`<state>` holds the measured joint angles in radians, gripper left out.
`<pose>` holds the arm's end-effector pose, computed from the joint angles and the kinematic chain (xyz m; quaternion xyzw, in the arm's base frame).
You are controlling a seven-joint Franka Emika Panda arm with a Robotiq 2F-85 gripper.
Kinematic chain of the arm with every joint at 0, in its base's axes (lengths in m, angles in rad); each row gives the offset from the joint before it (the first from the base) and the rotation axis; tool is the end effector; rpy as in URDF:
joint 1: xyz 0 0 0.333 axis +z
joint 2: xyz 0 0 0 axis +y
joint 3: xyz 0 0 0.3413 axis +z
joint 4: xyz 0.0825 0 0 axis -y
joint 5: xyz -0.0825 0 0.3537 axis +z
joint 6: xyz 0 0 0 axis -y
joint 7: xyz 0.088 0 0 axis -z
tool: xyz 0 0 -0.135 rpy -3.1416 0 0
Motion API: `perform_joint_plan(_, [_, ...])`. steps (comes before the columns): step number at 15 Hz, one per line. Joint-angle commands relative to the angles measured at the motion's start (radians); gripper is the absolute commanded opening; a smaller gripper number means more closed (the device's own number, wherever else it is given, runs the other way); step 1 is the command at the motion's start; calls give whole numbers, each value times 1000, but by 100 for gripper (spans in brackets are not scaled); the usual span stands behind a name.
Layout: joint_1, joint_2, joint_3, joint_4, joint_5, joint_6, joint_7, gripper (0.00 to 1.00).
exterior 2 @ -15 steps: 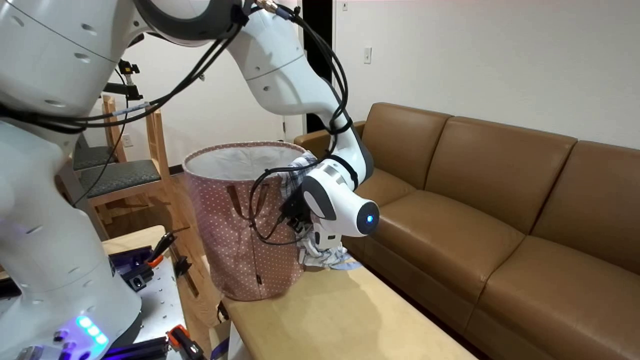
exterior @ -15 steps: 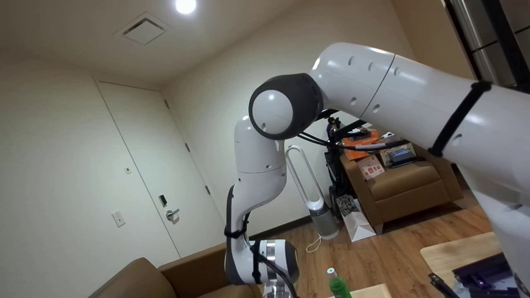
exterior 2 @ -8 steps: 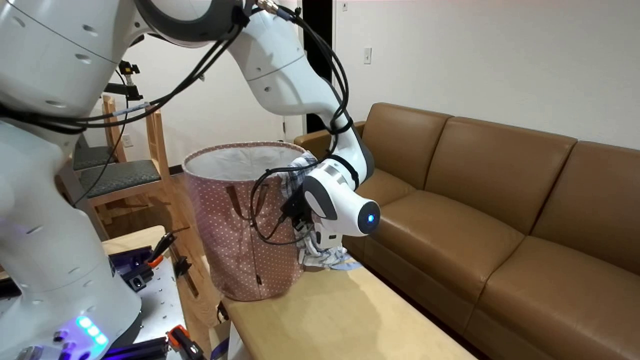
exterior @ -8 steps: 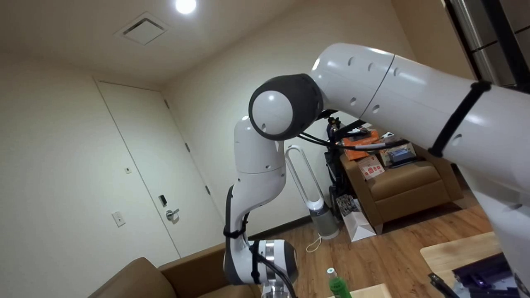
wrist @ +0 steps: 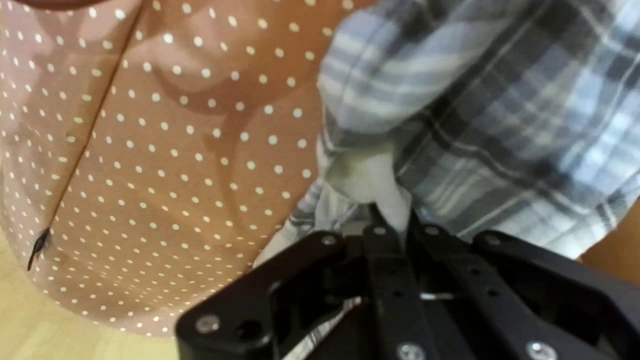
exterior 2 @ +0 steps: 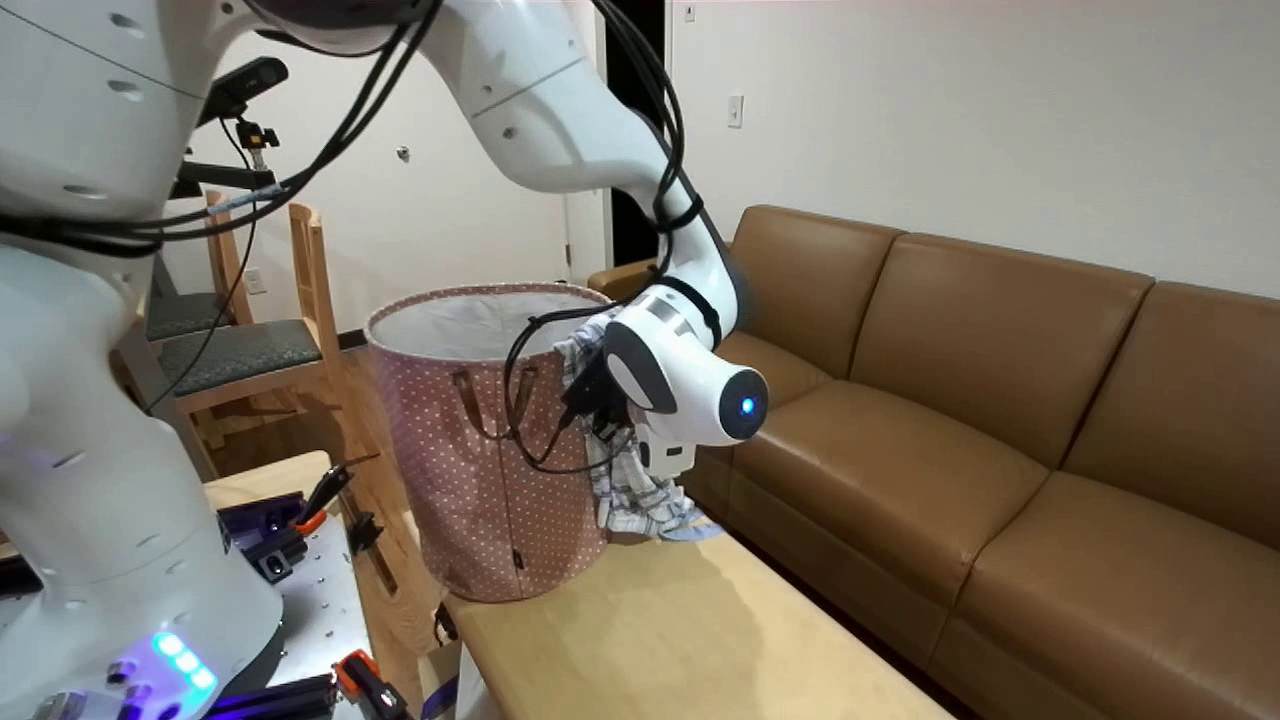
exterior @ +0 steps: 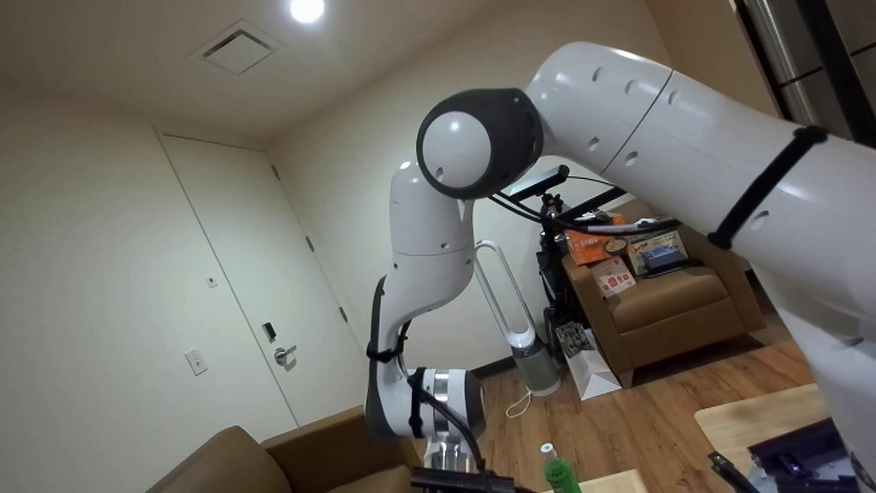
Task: Move the clothes from the table and put them in the laundry bag
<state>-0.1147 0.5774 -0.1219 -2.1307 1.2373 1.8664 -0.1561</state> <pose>0.5074 -0.0235 0.1569 -0.7460 0.4138 0.2366 0.4650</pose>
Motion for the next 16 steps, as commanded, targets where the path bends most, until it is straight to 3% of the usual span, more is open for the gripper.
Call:
perform_joint_plan(1, [45,-239,-4,-161,-2,102,-26,8])
perform_joint_plan(7, [146,-579,63,-344,-71,362,4,8])
perform_joint_plan(8, [107,-437,54,-241,-37,298,-7,7])
perform_joint_plan(10, [129,-529,74,-299,-59,344,-1,8])
perform_joint_plan(14, [121,-585,69,-330,-71,352,5,8])
perform_joint_plan(16, [121,-702,71,-361,-106,407,42,9])
